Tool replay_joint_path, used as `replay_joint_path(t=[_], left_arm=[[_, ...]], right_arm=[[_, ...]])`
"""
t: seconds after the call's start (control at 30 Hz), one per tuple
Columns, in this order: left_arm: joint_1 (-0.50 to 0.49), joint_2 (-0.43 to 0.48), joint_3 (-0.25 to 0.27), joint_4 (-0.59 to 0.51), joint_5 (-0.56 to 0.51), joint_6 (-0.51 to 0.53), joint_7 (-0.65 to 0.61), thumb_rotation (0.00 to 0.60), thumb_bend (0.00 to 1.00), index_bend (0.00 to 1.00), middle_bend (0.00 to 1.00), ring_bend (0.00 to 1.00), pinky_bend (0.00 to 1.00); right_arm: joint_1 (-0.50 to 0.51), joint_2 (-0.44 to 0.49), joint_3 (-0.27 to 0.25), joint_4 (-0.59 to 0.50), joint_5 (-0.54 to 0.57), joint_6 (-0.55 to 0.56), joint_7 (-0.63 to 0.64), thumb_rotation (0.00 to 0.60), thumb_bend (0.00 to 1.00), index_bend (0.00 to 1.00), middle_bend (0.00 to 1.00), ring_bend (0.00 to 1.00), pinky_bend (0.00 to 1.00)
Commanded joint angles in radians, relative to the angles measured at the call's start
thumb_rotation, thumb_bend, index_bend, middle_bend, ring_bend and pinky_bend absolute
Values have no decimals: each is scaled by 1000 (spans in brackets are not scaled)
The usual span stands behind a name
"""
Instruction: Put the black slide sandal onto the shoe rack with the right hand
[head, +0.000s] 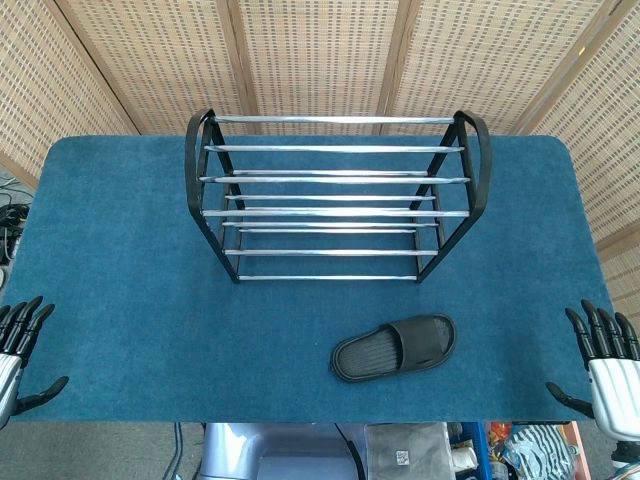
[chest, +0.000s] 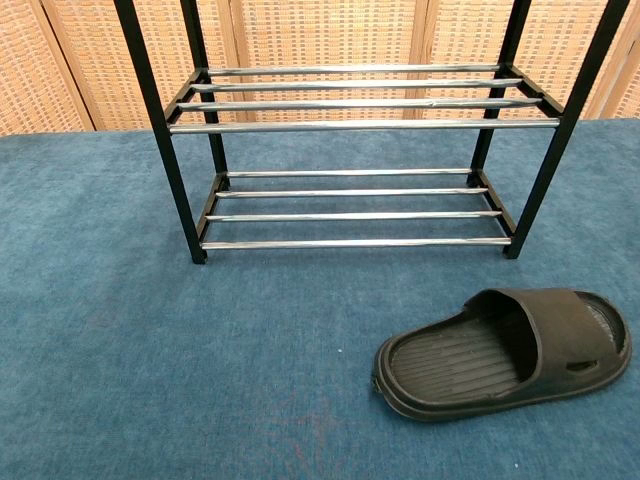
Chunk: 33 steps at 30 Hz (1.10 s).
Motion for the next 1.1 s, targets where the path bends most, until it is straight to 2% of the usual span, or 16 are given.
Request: replay_joint_path(t=[0.03, 0.27, 0.53, 0.67, 0.9, 0.97, 1.1], left_arm=[[-1, 0, -1, 1, -3, -2, -1, 600, 193, 0, 0, 0, 0], [-3, 1, -6, -2, -13, -9, -4, 600, 192, 0, 0, 0, 0], [-13, -2, -15, -13, -31, -31, 15, 600, 193, 0, 0, 0, 0], [-21, -3, -22, -18, -52, -50, 23, 600, 192, 0, 0, 0, 0], [-30, -4, -29, -19, -76, -74, 26, 600, 192, 0, 0, 0, 0], [-33, -4, -31, -19, -85, -83, 26, 600, 193, 0, 0, 0, 0], [-36, -1, -33, -20, -92, -90, 21, 600, 192, 0, 0, 0, 0]], right_arm=[[2, -2, -3, 2, -6, -4, -1, 600, 0, 0, 0, 0, 0], [43, -8, -22, 22, -70, -55, 40, 600, 0, 0, 0, 0, 0], [247, -23, -56, 32, -247, -303, 125, 600, 0, 0, 0, 0, 0], [335, -50, -42, -6, -278, -405, 100, 600, 0, 0, 0, 0, 0], [437, -111, 3, -80, -180, -597, 3, 600, 0, 0, 0, 0, 0], [477, -146, 29, -103, -107, -683, -53, 600, 0, 0, 0, 0, 0], [512, -205, 61, -112, 13, -761, -187, 600, 0, 0, 0, 0, 0]])
